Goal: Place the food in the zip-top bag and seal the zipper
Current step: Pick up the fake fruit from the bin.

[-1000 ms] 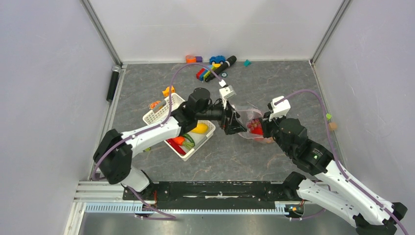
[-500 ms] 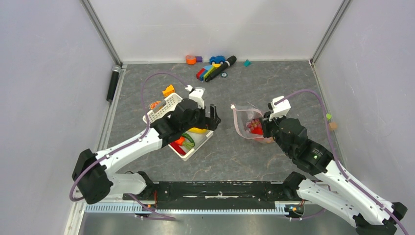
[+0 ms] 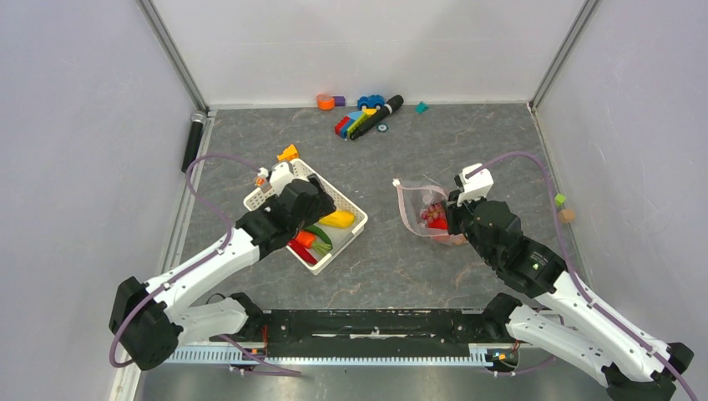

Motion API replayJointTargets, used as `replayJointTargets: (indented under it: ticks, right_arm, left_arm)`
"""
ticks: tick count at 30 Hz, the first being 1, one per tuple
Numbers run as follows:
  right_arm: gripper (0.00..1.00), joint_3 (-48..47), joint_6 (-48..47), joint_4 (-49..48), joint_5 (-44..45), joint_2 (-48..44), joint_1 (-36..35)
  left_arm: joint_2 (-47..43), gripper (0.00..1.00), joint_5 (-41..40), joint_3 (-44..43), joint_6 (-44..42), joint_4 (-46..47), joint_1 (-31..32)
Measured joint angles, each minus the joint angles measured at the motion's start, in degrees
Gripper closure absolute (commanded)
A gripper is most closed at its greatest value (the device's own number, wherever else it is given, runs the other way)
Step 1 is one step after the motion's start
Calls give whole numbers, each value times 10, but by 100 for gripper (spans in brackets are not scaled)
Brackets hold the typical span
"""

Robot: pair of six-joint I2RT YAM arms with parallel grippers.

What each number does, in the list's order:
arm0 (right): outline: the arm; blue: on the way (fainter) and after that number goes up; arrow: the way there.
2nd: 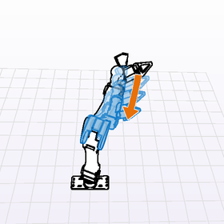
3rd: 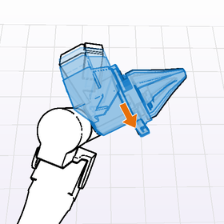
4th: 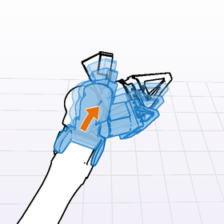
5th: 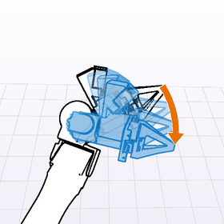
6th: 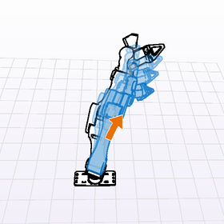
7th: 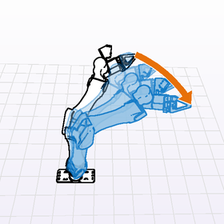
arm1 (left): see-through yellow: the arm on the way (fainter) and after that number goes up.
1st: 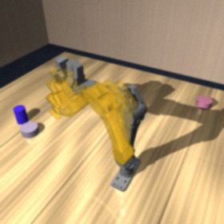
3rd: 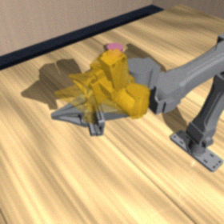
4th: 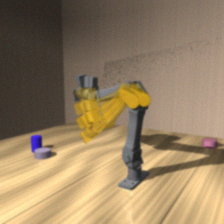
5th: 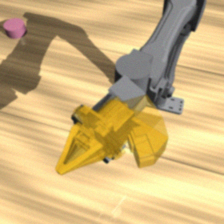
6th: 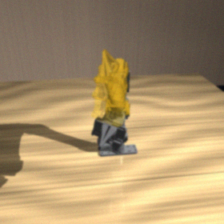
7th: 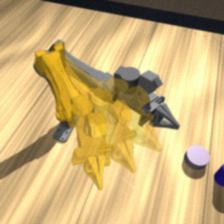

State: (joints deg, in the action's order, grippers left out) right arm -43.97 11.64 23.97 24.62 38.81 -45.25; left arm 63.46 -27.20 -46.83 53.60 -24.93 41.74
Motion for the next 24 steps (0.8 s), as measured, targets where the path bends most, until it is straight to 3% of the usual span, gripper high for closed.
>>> replayJointTargets:
  ticks: [11, 24]
  right_arm:
    - [90, 2, 0, -1, 1, 2, 0]
    - [90, 2, 0, -2, 10, 12, 0]
  left_arm:
    - [15, 0, 37, 45, 96, -4, -64]
    - [84, 1, 111, 96, 172, 132, -76]
